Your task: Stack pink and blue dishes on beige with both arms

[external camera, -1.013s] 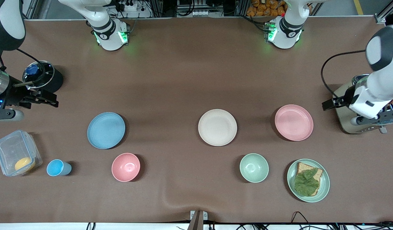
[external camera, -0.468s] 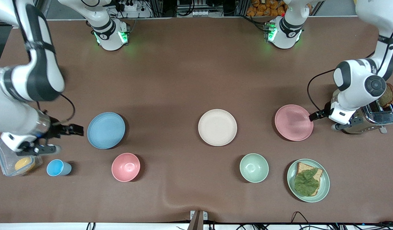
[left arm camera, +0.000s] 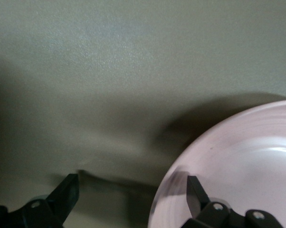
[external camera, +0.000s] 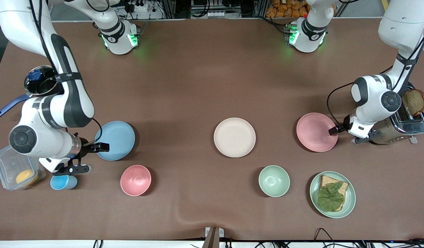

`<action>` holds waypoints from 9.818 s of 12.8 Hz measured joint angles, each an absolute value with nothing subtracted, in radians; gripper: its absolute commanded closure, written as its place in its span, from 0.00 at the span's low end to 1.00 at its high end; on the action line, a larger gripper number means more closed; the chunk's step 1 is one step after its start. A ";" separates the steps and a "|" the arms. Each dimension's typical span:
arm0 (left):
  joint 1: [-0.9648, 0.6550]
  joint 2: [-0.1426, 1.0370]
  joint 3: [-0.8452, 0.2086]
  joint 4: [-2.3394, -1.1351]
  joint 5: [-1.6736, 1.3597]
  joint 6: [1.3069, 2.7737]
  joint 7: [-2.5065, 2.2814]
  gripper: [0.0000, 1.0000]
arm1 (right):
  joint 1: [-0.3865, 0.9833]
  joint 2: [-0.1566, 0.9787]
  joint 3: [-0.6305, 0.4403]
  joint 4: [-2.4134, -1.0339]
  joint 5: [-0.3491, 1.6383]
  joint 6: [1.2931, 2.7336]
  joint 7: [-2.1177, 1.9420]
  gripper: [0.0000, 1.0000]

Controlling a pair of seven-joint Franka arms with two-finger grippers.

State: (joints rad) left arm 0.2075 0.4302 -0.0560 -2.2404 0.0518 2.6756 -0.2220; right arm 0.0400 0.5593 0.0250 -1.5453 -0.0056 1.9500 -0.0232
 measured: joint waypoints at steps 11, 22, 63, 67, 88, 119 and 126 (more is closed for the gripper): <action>0.209 0.376 -0.091 -2.238 0.052 2.669 -0.254 1.00 | -0.058 0.620 0.019 -1.777 -0.006 2.144 -0.028 1.00; 0.193 0.201 -0.476 -2.190 0.052 2.481 -0.710 1.00 | -0.075 0.601 0.051 -1.732 -0.005 2.153 -0.207 1.00; 0.084 0.266 -0.462 -1.973 0.070 2.532 -0.891 0.00 | 0.138 0.467 0.182 -1.597 0.064 2.015 0.127 1.00; 0.199 0.108 -0.458 -1.900 0.167 2.277 -0.855 0.00 | 0.246 0.478 0.184 -1.598 0.102 2.039 0.354 1.00; 0.009 0.026 -0.056 -1.491 0.071 1.623 -0.265 0.00 | 0.572 0.738 0.172 -1.551 0.265 2.467 0.656 1.00; -0.015 0.091 -0.048 -1.495 -0.019 1.610 -0.148 0.00 | -0.029 0.114 0.156 -1.595 -0.237 1.631 -0.275 0.00; -0.011 0.070 -0.048 -1.487 -0.019 1.548 -0.144 0.00 | -0.122 0.103 0.160 -1.555 -0.003 1.639 -0.084 0.00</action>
State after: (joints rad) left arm -0.0111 0.0696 -0.0478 -1.4871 -0.0192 1.5478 -0.1444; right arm -0.1216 0.1033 0.1602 -1.5545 -0.0027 1.6387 -0.0835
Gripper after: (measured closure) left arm 0.000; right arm 0.000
